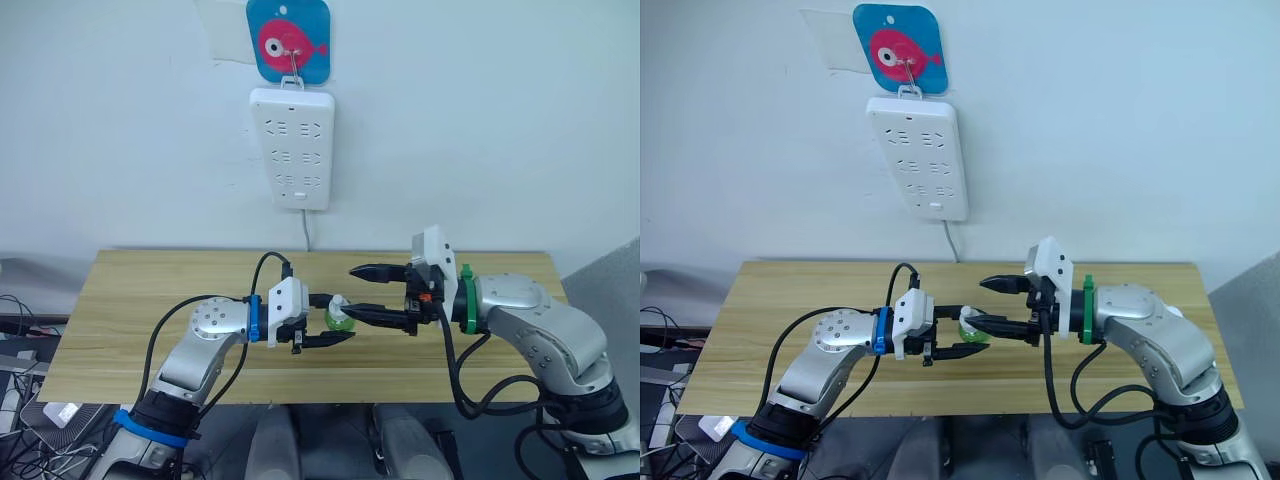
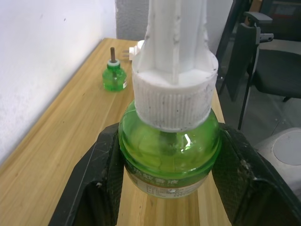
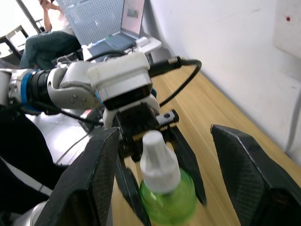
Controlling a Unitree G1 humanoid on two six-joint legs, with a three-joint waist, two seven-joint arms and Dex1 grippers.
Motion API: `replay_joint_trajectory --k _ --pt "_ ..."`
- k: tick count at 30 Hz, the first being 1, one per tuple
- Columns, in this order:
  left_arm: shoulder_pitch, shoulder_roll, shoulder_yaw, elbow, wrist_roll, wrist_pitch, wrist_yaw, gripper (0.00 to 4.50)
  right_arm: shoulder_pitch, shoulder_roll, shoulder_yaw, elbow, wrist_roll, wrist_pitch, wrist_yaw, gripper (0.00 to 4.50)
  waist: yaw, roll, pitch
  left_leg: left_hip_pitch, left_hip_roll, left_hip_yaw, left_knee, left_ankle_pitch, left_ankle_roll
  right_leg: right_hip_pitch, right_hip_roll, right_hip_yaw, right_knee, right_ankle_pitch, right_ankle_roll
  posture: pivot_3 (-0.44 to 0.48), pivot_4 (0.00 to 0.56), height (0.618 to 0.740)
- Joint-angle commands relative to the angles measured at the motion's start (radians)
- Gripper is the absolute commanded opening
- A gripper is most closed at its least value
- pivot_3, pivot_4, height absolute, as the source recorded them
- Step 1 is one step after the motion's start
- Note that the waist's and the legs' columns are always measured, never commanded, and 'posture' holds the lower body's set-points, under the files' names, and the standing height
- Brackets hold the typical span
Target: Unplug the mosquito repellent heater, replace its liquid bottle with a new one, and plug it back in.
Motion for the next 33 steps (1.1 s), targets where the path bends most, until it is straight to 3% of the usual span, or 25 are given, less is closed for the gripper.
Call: replay_joint_trajectory --k 1,6,8,16,21,27,30,33 --pt "0.009 0.000 -0.007 -0.047 -0.013 -0.010 -0.012 2.25 -0.005 0.016 0.011 -0.027 0.009 -0.001 -0.019 3.23 0.000 0.000 0.000 0.000 0.000 0.000 0.000 0.000 0.000 0.000 0.000 0.000 0.000 0.000 0.000 -0.111 0.236 0.740" --pt "0.014 -0.002 -0.008 -0.057 -0.012 -0.006 -0.011 2.25 0.012 0.011 0.058 -0.023 -0.035 -0.042 -0.010 3.23 0.001 0.000 0.000 0.000 0.000 0.000 0.000 0.000 0.000 0.000 0.000 0.000 0.000 0.000 0.000 -0.103 0.235 0.740" --pt "0.018 -0.002 -0.006 -0.061 -0.011 -0.005 -0.009 2.25 0.019 0.002 0.075 -0.019 -0.063 -0.070 0.001 2.85 0.001 0.000 0.000 0.000 0.000 0.000 0.000 0.000 0.000 0.000 0.000 0.000 0.000 0.000 0.000 -0.101 0.236 0.740" --pt "0.034 -0.002 -0.009 -0.078 -0.011 0.002 -0.002 2.25 0.024 0.016 0.081 -0.006 -0.079 -0.114 0.004 0.22 0.001 0.000 0.000 0.000 0.000 0.000 0.000 0.000 0.000 0.000 0.000 0.000 0.000 0.000 0.000 -0.098 0.239 0.740" --pt "0.033 -0.002 -0.009 -0.069 -0.009 -0.001 0.001 2.25 0.010 0.037 -0.001 -0.058 0.023 -0.057 -0.025 0.23 0.002 0.000 0.000 0.000 0.000 0.000 0.000 0.000 0.000 0.000 0.000 0.000 0.000 0.000 0.000 -0.100 0.248 0.740" --pt "0.045 0.012 0.015 -0.031 -0.004 -0.007 0.010 2.25 -0.125 0.062 -0.218 -0.061 0.157 0.082 -0.257 0.23 0.000 0.000 0.000 0.000 0.000 0.000 0.000 0.000 0.000 0.000 0.000 0.000 0.001 0.000 0.000 -0.110 0.260 0.740" --pt "0.047 0.010 0.022 -0.027 -0.009 0.000 0.021 2.25 -0.110 0.066 -0.252 -0.037 0.069 0.060 -0.367 0.23 0.002 0.000 0.000 0.000 0.000 0.000 -0.001 0.000 0.000 0.000 0.000 0.000 0.000 0.000 0.000 -0.118 0.261 0.740" --pt "0.049 0.008 0.018 -0.029 -0.008 0.000 0.029 2.25 0.009 0.025 -0.191 -0.017 -0.105 -0.027 -0.419 0.23 0.006 0.000 0.000 -0.001 0.000 0.000 -0.001 0.000 0.000 -0.001 0.000 -0.001 -0.002 0.000 0.000 -0.121 0.262 0.740"
